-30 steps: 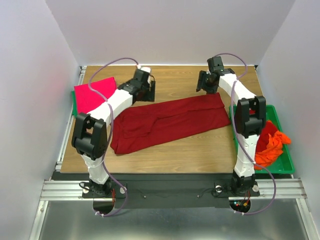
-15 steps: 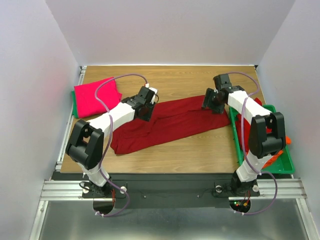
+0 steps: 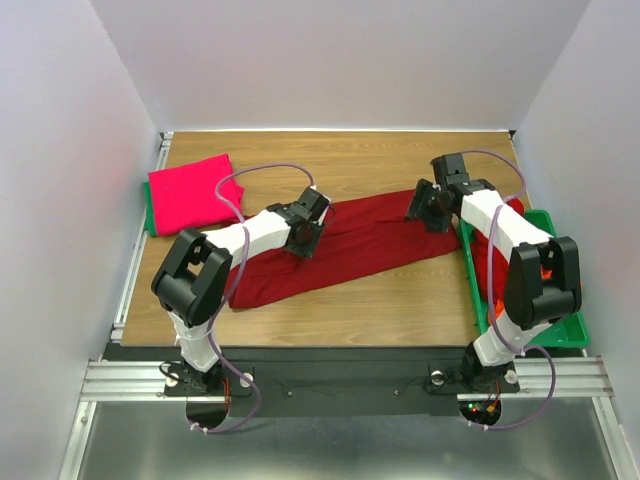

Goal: Fold and stack the t-shirts
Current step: Fold the tshirt

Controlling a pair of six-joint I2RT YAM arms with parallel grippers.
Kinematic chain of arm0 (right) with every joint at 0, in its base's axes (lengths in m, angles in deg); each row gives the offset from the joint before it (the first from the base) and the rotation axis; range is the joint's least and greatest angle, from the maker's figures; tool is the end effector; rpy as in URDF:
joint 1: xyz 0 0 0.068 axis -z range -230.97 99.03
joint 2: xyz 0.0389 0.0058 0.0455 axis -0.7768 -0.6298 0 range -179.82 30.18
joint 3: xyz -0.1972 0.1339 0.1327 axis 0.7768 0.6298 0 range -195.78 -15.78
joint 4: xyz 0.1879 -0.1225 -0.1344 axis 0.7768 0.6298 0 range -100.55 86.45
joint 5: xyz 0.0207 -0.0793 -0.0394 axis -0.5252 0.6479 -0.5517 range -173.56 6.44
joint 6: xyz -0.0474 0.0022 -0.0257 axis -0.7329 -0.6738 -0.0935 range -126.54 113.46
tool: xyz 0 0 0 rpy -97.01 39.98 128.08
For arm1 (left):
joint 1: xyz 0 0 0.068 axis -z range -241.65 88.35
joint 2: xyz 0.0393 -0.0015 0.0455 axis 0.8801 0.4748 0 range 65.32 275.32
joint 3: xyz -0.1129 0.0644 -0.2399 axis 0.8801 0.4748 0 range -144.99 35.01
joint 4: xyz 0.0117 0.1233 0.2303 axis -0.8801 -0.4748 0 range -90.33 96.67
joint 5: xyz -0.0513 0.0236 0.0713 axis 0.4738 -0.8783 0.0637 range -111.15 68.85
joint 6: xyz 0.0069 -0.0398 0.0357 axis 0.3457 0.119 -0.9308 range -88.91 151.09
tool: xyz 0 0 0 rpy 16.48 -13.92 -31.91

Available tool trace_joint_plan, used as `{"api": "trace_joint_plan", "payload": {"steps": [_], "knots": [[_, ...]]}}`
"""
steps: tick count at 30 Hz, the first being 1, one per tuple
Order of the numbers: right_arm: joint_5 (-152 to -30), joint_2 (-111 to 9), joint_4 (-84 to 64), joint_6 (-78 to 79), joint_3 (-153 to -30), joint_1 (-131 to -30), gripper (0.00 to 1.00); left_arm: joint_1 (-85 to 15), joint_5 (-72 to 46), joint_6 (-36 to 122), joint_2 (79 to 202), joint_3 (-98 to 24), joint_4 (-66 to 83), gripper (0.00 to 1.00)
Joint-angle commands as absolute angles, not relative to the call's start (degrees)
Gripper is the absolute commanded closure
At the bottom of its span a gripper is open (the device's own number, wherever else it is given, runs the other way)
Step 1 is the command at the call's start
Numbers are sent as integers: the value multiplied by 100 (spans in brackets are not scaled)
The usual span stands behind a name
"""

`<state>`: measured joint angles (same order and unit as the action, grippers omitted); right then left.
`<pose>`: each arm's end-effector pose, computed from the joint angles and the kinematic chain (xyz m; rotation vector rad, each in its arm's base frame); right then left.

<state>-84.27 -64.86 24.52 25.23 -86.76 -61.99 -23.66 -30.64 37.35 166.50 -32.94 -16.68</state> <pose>0.3412 0.0669 0.2372 0.4693 2.5882 0.2801 0.2945 -0.2226 0.1973 0.6334 2.4602 -0.0917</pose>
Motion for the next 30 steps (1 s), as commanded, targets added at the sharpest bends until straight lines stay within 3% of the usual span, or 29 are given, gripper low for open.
{"api": "trace_joint_plan", "payload": {"steps": [1, 7, 10, 11, 14, 22, 27, 30], "knots": [[-8435, -6176, 2250, 2712, -8417, -6266, 34, -2377, -3231, 3794, 16639, -3258, -1750, 49], [-8400, -6044, 2232, 2835, -8214, -6274, 34, -2386, -3099, 3654, 16674, -3179, -1697, 52], [-8391, -5982, 2232, 2888, -8196, -6292, 34, -2386, -3011, 3548, 16666, -3179, -1750, 70], [-8391, -5973, 2232, 2888, -8196, -6309, 34, -2403, -2950, 3548, 16631, -3188, -1767, 83], [-8391, -5973, 2232, 2888, -8232, -6362, 34, -2500, -2504, 3610, 16543, -3267, -1873, 93], [-8244, -6333, 2241, 2853, -8635, -7046, 34, -3798, -361, 3715, 16551, -3548, -2014, 100], [-8242, -6650, 2241, 2897, -8873, -7382, 34, -4416, 126, 3768, 16674, -3469, -1856, 100], [-8251, -6764, 2241, 2888, -8952, -7478, 34, -4565, 162, 3733, 16815, -3565, -1803, 87]]}}
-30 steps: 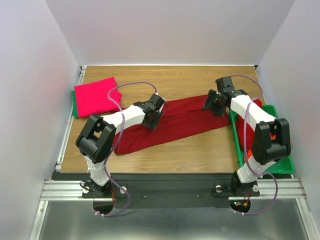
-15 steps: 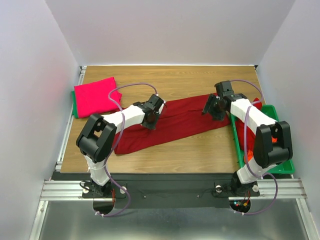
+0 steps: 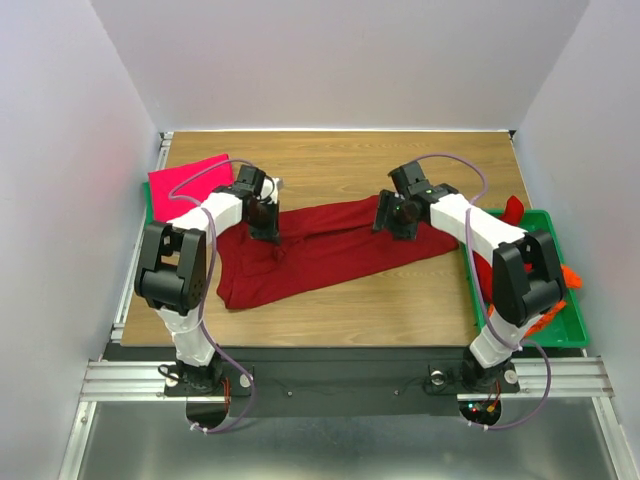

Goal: Fold and stack the t-shirts
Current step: Fold the tshirt

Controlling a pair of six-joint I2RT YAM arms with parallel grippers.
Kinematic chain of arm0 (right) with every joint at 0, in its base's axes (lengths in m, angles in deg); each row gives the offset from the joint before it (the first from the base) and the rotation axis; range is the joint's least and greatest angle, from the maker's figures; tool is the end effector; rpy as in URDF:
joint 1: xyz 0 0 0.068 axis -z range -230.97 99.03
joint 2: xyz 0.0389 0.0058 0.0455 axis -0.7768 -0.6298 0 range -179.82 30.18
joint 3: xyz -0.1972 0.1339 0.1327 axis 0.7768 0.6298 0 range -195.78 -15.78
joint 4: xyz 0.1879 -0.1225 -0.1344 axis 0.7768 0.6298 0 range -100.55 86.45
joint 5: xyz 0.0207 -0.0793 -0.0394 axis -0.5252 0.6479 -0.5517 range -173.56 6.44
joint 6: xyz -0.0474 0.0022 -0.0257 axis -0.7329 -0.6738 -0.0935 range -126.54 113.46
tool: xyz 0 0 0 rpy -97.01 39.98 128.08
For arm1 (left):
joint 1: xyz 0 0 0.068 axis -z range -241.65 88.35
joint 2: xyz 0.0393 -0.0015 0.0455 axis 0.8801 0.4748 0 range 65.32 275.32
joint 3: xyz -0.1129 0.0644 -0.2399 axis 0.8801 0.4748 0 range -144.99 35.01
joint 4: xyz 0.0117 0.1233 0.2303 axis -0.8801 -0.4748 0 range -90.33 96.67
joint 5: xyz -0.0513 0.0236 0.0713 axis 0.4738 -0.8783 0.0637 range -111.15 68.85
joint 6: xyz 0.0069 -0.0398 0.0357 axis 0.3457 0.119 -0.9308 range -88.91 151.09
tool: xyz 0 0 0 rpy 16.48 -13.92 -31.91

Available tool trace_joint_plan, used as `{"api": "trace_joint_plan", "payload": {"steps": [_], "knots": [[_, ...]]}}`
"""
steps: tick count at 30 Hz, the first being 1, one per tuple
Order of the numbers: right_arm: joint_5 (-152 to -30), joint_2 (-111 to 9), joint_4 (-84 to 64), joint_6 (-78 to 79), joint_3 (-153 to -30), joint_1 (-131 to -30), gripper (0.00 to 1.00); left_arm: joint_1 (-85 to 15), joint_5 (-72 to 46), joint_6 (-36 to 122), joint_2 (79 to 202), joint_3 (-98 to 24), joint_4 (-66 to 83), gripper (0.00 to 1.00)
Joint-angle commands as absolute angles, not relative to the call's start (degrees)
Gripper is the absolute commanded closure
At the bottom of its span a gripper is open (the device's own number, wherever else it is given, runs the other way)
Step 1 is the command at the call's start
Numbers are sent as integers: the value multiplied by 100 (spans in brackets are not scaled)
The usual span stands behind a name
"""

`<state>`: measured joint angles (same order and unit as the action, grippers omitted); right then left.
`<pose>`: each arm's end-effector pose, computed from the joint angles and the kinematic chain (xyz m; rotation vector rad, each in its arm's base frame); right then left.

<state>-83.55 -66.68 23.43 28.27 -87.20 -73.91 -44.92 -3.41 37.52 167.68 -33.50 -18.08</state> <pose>0.3264 0.1381 0.2301 0.2744 2.6382 0.3500 0.3509 -0.1168 0.1926 0.3488 2.5932 -0.5470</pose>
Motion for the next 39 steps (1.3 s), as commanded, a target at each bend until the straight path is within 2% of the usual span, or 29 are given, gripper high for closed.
{"api": "trace_joint_plan", "payload": {"steps": [1, 4, 9, 10, 14, 18, 23, 31, 35, 39], "knots": [[-8260, -6782, 2241, 2888, -8970, -7487, 34, -4592, 153, 3741, 16859, -3601, -1803, 82], [-8260, -6808, 2241, 2879, -8979, -7505, 34, -4671, 13, 3724, 16938, -3741, -1803, 66], [-8295, -6834, 2241, 2879, -8944, -7523, 34, -4777, -206, 3645, 16999, -4074, -1829, 49], [-8304, -6843, 2241, 2888, -8944, -7523, 34, -4803, -321, 3627, 16982, -4119, -1829, 43], [-8304, -6852, 2241, 2897, -8900, -7540, 34, -4803, -934, 3662, 16816, -4330, -1820, 37], [-8330, -6887, 2232, 2897, -8891, -7549, 34, -4803, -1629, 3610, 16631, -4409, -1917, 35], [-8330, -6975, 2232, 2879, -8882, -7575, 34, -4531, -1289, 3654, 15894, -3936, -1741, 36], [-8479, -6993, 2232, 2809, -8794, -7593, 34, -3582, -1403, 3636, 15445, -3434, -2225, 37], [-8471, -6958, 2232, 2844, -8680, -7602, 34, -3529, -719, 3601, 15653, -3364, -2181, 39], [-8436, -6879, 2232, 2888, -8636, -7602, 34, -3529, -805, 3583, 15953, -3337, -2242, 39]]}}
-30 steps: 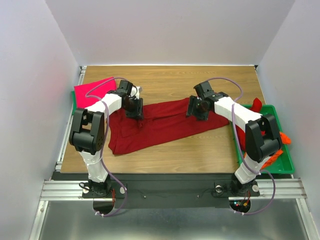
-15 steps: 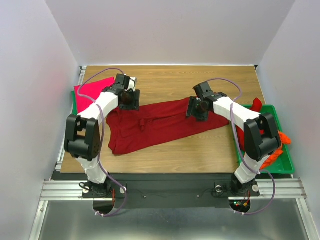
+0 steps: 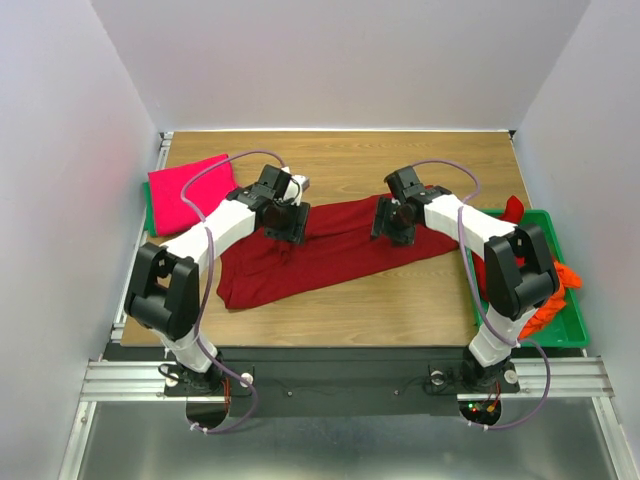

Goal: Fold and stack the t-shirts
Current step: Fold the tshirt

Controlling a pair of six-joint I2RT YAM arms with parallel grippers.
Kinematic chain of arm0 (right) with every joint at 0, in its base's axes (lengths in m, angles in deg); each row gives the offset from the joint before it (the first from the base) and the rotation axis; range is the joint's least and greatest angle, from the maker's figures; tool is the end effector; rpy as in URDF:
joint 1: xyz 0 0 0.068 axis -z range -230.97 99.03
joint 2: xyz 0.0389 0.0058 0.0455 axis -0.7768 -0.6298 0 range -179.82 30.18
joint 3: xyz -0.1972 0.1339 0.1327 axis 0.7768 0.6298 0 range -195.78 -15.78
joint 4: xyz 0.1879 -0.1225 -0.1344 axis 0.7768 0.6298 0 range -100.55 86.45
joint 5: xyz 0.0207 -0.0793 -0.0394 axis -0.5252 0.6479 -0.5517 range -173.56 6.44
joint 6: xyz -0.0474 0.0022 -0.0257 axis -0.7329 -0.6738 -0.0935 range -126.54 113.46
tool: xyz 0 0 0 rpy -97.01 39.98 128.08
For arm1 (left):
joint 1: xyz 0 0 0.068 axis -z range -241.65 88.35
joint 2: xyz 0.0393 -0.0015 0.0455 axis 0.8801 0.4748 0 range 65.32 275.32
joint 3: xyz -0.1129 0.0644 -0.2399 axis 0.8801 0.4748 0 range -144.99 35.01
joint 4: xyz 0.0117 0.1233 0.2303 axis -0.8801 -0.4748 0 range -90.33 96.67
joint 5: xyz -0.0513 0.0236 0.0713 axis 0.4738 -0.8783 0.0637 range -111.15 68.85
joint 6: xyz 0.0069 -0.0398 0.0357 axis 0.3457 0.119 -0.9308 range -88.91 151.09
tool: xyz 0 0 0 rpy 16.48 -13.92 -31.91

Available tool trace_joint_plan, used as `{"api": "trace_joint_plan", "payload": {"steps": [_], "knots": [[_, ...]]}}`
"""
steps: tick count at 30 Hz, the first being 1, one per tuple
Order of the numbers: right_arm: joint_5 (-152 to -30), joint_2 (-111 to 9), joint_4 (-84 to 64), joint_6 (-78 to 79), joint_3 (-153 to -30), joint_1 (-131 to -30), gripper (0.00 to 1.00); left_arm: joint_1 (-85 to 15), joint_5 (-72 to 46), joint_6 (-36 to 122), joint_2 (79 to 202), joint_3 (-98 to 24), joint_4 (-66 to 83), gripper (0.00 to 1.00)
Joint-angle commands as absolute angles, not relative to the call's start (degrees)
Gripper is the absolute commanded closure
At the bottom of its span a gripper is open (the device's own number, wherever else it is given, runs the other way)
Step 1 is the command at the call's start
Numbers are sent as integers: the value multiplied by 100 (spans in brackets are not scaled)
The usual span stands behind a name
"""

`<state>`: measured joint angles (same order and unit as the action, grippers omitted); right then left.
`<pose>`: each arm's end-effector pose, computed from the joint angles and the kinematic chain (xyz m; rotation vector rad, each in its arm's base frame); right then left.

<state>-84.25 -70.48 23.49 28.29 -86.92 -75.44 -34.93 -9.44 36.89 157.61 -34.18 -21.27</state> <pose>0.3279 0.1497 0.2062 0.2424 2.7165 0.3312 0.3075 -0.1629 0.2517 0.5430 2.4420 -0.4936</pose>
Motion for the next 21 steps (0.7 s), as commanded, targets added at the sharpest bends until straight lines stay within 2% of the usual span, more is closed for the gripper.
{"api": "trace_joint_plan", "payload": {"steps": [1, 17, 21], "knots": [[-8427, -6870, 2232, 2888, -8627, -7602, 34, -3529, -805, 3583, 15980, -3329, -2242, 39], [-8427, -6817, 2232, 2958, -8574, -7619, 34, -3467, -269, 3548, 16366, -3364, -1776, 40], [-8409, -6773, 2241, 2967, -8548, -7628, 34, -3450, -479, 3566, 16463, -3250, -1750, 40]]}}
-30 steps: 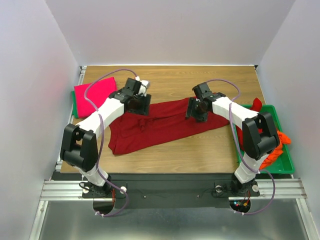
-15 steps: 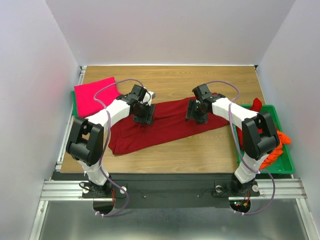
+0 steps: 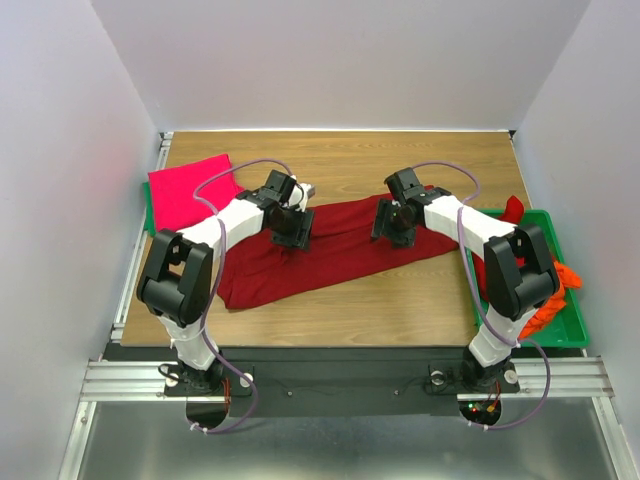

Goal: Fold and stack the t-shirts
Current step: Fold the tshirt

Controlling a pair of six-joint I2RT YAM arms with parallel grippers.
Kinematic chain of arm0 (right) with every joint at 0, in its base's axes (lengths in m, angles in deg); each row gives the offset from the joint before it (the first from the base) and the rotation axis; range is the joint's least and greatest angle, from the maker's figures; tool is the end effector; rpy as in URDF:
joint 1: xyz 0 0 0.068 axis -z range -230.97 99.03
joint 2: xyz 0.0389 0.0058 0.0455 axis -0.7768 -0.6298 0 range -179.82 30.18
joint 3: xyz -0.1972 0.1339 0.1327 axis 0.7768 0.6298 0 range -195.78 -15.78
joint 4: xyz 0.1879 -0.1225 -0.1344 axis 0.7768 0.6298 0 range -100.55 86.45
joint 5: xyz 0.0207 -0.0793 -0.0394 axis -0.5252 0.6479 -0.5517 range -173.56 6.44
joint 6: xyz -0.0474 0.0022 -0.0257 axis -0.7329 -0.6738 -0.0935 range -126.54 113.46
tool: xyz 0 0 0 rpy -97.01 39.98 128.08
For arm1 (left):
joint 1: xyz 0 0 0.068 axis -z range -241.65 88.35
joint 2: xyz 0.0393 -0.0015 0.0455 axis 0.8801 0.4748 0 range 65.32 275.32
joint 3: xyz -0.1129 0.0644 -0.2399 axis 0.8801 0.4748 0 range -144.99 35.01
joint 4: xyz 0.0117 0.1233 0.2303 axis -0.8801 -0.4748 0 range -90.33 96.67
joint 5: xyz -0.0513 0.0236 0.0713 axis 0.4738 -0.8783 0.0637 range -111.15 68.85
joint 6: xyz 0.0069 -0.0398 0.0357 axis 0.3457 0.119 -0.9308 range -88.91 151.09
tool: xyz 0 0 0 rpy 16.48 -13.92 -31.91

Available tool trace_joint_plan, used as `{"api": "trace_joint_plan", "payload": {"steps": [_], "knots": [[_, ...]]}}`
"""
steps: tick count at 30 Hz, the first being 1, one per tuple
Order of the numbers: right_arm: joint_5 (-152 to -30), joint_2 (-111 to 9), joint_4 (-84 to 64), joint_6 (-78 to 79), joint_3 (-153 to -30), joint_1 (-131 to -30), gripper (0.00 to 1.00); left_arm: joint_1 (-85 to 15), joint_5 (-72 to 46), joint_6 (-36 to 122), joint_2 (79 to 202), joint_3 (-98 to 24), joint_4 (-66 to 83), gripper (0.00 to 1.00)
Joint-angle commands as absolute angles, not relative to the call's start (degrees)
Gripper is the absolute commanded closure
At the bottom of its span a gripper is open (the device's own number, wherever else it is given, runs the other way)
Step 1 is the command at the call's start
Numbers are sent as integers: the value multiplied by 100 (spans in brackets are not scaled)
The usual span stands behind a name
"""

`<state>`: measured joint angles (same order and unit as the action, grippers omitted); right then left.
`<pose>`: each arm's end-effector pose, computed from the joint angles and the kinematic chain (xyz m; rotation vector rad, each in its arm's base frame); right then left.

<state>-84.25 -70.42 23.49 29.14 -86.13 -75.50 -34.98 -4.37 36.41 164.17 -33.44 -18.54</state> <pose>0.3255 0.1490 0.2026 0.2625 2.7281 0.3280 0.3201 -0.1723 0.2129 0.5943 2.5164 -0.5863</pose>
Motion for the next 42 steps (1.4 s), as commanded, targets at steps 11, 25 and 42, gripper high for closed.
{"api": "trace_joint_plan", "payload": {"steps": [11, 25, 42], "knots": [[-8409, -6632, 2232, 2994, -8355, -7628, 34, -3476, -1894, 3636, 16358, -3117, -1926, 40], [-8392, -6474, 2232, 3037, -8179, -7628, 34, -3555, -2227, 3654, 16455, -3284, -1803, 44], [-8409, -6483, 2232, 3037, -8170, -7637, 34, -3555, -2396, 3627, 16622, -3337, -1715, 65]]}}
